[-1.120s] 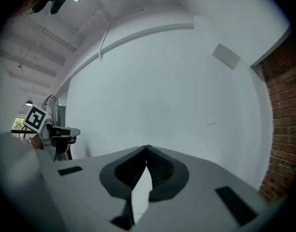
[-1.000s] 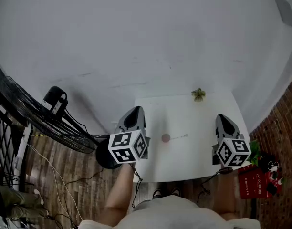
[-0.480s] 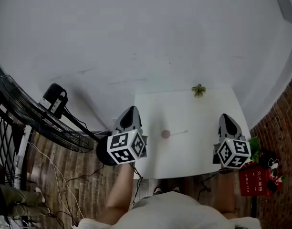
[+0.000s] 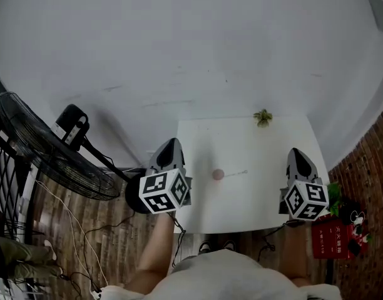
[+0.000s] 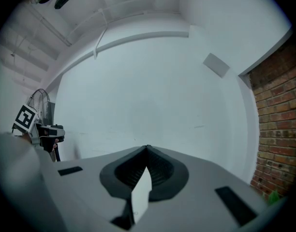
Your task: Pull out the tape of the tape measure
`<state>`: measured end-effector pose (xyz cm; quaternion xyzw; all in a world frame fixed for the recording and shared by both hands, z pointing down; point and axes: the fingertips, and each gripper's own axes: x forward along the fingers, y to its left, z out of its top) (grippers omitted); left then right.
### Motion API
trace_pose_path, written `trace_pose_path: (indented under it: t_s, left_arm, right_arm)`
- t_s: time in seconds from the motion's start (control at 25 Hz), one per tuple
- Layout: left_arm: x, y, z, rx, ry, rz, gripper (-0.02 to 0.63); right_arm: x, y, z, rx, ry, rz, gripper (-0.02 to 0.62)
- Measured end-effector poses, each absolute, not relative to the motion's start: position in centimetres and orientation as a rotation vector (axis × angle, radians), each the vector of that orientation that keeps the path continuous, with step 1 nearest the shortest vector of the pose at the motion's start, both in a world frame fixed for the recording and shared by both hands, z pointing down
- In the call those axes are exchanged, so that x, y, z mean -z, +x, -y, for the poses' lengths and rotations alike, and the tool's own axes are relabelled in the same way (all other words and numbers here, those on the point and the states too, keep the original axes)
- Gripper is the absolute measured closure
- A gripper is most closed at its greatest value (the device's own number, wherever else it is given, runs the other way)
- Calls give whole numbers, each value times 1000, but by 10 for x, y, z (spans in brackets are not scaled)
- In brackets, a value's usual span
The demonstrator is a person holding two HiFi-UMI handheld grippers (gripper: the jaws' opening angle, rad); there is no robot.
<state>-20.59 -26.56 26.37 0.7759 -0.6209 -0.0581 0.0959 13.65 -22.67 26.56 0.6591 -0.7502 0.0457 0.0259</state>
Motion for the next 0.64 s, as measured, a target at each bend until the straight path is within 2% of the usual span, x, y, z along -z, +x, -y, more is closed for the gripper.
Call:
trace_pose_path:
  t_s: [0.64]
  left_arm:
    - [-270,-213,268,164,2272,1851,595]
  right_arm:
    - [-268,132,231,-140,2009,2338,594]
